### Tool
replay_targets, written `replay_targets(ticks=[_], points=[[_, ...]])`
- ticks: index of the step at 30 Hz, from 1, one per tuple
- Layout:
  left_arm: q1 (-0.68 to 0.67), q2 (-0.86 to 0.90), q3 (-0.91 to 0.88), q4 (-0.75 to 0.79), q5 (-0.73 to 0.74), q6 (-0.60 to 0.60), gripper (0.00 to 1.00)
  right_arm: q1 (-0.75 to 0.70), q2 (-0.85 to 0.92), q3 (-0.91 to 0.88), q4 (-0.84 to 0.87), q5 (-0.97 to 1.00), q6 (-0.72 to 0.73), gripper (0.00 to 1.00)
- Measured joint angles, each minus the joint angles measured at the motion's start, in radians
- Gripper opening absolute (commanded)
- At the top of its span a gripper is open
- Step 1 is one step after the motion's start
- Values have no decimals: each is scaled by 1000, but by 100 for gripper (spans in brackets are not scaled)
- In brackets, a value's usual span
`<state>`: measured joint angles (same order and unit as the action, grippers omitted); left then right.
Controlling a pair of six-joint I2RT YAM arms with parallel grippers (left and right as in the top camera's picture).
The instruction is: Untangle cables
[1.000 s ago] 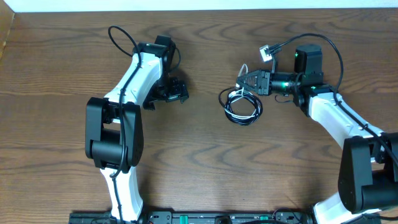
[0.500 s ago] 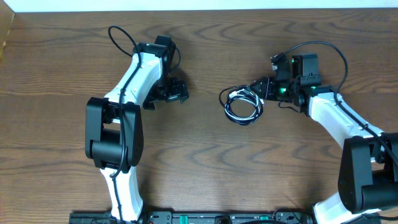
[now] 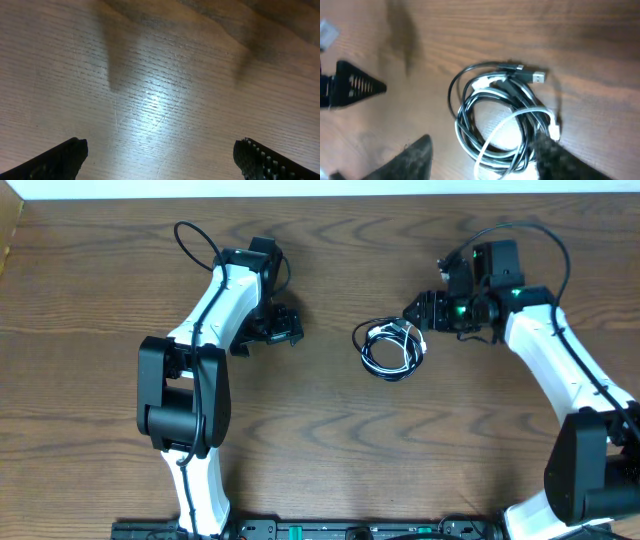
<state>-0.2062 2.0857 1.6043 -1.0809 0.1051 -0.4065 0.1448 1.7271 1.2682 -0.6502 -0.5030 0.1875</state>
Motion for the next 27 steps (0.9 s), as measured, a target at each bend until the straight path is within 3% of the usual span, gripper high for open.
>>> replay_targets(ticks=[3, 4, 5, 7, 10, 16, 27], points=[[0, 0, 0, 0, 0, 0, 98, 33, -5, 10, -68, -22, -93, 52], [0, 0, 0, 0, 0, 0, 98, 48, -5, 10, -93, -24, -135, 62], [0, 0, 0, 0, 0, 0, 98, 65, -4, 9, -114, -29, -175, 62], [0, 0, 0, 0, 0, 0, 98, 98, -5, 9, -130, -39, -233, 59], [0, 0, 0, 0, 0, 0, 98, 131, -5, 9, -135, -51, -256, 42], [0, 0, 0, 0, 0, 0, 98, 168, -5, 9, -129, -27, -403, 29], [0, 0, 0, 0, 0, 0, 98, 295, 9, -27, -72, 117, -592, 33]])
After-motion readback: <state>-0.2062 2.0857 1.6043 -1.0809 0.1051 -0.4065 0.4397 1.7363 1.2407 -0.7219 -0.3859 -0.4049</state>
